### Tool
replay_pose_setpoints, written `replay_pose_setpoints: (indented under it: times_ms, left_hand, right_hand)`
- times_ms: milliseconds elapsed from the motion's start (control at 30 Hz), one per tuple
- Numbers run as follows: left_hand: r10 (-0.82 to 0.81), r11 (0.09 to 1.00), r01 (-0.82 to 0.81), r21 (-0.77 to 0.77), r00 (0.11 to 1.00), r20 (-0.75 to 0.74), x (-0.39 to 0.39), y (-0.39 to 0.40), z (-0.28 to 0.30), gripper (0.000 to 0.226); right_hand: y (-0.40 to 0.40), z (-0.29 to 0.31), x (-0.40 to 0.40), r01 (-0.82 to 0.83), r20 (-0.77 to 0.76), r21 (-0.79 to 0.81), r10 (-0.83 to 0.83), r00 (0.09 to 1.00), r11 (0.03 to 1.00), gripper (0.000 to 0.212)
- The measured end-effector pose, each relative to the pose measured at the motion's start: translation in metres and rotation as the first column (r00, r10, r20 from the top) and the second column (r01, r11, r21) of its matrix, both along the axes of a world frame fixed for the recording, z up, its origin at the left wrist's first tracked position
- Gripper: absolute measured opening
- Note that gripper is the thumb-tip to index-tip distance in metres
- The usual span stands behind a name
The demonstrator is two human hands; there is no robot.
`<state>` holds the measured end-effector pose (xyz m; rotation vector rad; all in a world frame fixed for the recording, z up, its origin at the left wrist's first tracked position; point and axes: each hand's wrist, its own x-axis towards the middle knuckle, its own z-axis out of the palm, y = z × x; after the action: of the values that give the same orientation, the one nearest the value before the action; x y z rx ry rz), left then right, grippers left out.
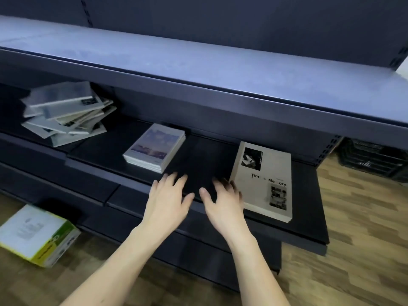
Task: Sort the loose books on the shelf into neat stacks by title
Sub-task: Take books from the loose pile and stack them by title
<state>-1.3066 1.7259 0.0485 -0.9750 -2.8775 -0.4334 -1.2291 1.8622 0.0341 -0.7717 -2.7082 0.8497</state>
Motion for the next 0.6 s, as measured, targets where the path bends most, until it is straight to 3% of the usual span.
replay_pose_setpoints:
  times_ms: [400, 600]
  left_hand:
    - [0.214, 0.967, -0.239, 0.092, 0.951, 0.224, -0.056, -0.133, -0.007, 0.056]
    - [0.3, 0.935, -0.336, 0.112, 0.919, 0.255, -0.103, -0.215, -0.005, 0.057]
  right_hand:
    - [-0.121, 0.005, -0.081, -0.193, 0.027, -0.036, 0.194, 0.981, 0.981, 0.058]
    - [-0.198, 0.001, -0.137, -0.222, -0.007, 0.012, 0.222, 0.975, 0.975, 0.055]
